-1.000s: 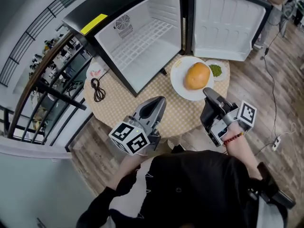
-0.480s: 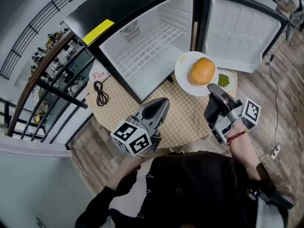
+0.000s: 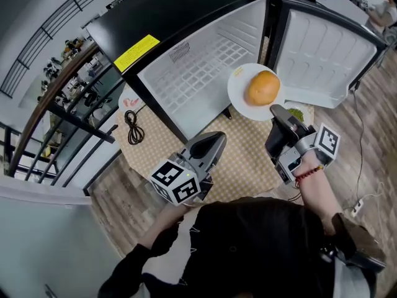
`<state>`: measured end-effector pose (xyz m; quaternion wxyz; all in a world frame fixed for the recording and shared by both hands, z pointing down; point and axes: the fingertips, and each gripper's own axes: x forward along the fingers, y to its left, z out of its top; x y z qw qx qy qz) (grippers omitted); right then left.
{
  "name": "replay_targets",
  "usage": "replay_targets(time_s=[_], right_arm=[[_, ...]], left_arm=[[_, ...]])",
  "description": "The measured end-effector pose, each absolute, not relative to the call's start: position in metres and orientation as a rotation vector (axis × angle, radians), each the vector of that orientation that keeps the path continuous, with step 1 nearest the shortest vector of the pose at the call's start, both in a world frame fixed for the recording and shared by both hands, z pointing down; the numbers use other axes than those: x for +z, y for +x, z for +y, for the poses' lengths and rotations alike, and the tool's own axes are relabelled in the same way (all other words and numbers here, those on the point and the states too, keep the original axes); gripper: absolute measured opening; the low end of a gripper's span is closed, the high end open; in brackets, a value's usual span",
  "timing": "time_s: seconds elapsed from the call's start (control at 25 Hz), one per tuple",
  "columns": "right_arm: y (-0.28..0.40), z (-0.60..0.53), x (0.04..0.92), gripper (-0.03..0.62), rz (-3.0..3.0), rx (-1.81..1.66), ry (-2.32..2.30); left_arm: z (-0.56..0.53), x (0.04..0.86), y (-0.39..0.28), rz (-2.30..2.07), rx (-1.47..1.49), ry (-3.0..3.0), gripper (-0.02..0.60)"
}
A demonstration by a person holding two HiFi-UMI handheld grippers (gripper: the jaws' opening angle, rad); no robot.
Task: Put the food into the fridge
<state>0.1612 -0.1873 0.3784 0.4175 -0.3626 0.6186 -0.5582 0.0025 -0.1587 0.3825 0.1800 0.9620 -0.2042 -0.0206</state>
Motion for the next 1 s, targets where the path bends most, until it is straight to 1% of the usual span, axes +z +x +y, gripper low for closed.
replay_targets(time_s=[0.12,0.56,1.0], right_arm=[[0.157,-0.213,0.374,0.025,1.59,-1.396,-0.915],[0.16,-0.225,0.368,0.025,1.588,-1.388,-0.919],[0.163,-0.254,0.381,0.025,1.566,-1.422,-0.928]], left_arm=[[-0.175,0.388,0.008,-0.569,-0.049,2.716,0.012],[-0.168,0.383,0.026,-0.516,-0.077,2.744,0.012],[-0.179,0.394,0.034,-0.526,-0.075,2.731,0.012]])
